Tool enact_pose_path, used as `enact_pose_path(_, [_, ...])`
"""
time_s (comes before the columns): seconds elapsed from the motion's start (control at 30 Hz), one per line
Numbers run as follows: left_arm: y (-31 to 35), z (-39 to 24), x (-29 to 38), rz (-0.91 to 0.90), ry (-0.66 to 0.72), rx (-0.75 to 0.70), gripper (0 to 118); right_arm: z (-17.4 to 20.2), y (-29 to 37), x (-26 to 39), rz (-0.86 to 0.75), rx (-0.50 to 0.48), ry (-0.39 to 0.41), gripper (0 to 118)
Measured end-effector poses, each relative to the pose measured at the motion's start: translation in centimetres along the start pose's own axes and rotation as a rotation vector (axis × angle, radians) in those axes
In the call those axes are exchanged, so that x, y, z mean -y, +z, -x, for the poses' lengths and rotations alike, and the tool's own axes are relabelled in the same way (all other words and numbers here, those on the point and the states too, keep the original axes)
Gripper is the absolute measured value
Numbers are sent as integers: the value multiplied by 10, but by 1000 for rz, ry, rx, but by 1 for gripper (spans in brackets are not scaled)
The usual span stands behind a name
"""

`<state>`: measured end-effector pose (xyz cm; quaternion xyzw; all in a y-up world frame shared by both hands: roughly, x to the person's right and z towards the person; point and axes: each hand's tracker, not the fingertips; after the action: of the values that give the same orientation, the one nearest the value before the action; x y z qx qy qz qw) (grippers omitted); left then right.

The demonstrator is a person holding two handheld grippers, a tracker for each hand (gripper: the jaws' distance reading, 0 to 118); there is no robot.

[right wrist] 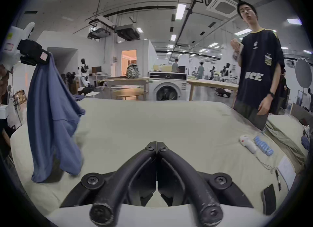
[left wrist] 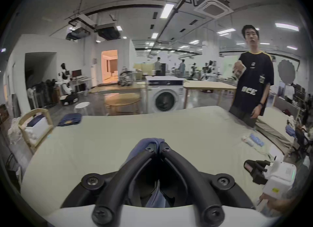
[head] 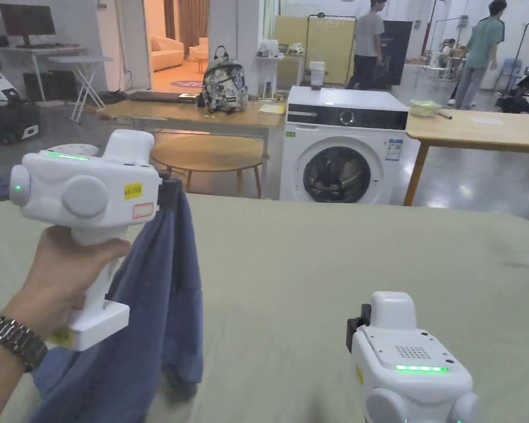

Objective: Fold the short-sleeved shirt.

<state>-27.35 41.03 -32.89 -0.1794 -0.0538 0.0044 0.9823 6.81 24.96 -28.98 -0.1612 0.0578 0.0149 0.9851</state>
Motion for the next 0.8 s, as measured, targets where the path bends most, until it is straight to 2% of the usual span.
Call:
enact_pose_path(0.23, [-65,-117,-12,35,-32,231,0,-67,26,0,-17,122,-47,0])
enact_pose_path(0.43, [-105,-213,10,100,-53,390,0,-115,44,9,-16,216,-88,0])
enact_pose_path(0.7, [-140,-269,84,270,-112,461,0,-152,60,29,14,287,-112,0])
enact_pose_path(0.8, [-124,-284,97,289,-96,457,0,-158,60,35,28,293,-119,0])
